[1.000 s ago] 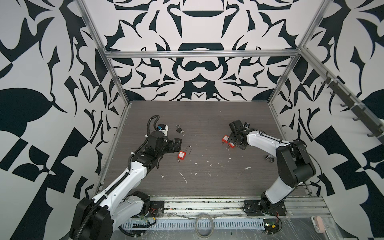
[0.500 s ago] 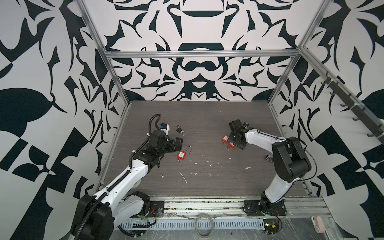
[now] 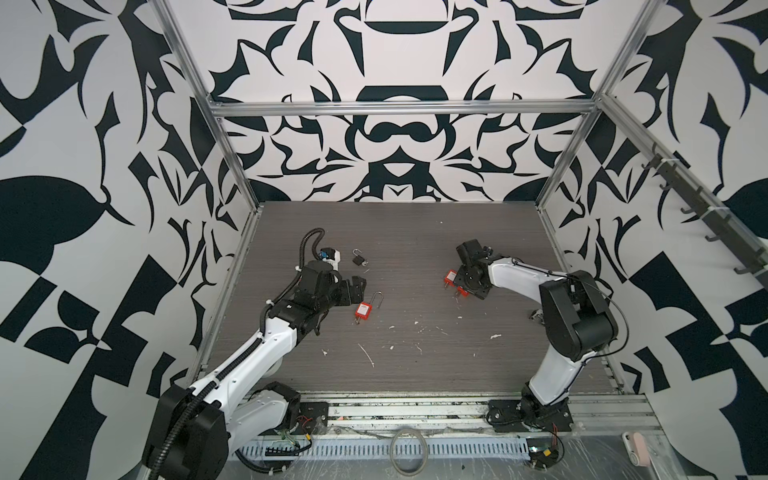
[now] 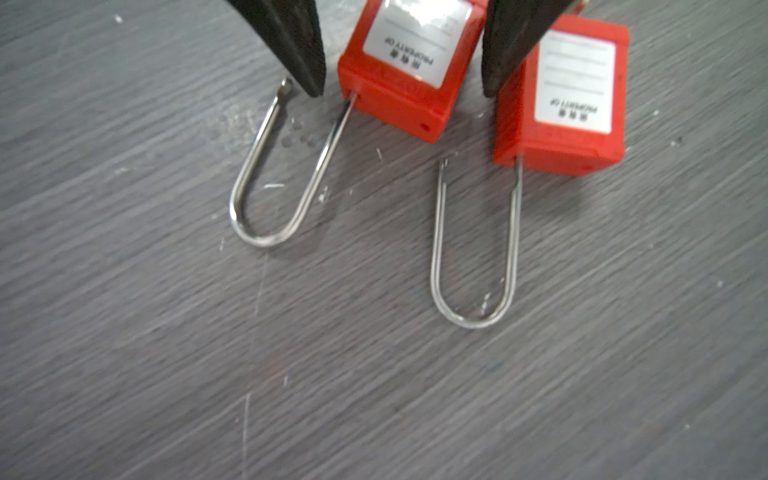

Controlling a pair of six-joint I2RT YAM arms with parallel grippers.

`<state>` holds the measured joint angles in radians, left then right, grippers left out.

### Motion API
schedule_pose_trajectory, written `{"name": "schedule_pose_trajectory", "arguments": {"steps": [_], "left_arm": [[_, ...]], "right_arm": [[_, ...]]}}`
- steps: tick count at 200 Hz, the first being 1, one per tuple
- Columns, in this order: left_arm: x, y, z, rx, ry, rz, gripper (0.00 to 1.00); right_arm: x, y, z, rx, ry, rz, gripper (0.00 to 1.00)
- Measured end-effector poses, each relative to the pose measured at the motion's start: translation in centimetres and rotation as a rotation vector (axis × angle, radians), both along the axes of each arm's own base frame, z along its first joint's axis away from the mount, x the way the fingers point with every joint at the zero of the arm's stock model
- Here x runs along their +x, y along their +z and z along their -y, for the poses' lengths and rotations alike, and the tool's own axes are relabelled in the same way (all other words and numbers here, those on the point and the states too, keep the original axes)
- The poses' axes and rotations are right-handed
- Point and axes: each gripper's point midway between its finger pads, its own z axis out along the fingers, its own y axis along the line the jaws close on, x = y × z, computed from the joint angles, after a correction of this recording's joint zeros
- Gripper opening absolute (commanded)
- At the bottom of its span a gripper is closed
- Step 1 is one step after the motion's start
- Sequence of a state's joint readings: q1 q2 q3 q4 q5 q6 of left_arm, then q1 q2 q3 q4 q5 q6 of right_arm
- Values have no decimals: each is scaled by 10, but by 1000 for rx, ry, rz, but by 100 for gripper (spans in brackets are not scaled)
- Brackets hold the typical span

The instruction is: Lock with the key

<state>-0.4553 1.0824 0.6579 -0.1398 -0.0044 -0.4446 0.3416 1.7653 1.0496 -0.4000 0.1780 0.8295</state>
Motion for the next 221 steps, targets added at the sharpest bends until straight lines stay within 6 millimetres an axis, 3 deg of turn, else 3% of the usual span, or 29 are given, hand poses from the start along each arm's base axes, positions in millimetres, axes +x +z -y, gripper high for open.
{"name": "schedule_pose_trajectory", "arguments": {"steps": [45,69,111,151,221], "left_arm": [[2,8,5,-5,-10,11,98],[1,9,5,-5,-12,10,98],[-1,8,8,-1,-21,8,98],[-1,7,9,6,-25,9,98],[-1,8,7,20,-21,17,98]], "right_arm": [[-7,11,-10,24,130,-2,63],[-11,18,-11,26,186,-6,68],[-16,16,-11,34,218,-35,70],[-16,8,-9,48,162,-60,70],[-4,12,-3,76,-12,-2,67]]}}
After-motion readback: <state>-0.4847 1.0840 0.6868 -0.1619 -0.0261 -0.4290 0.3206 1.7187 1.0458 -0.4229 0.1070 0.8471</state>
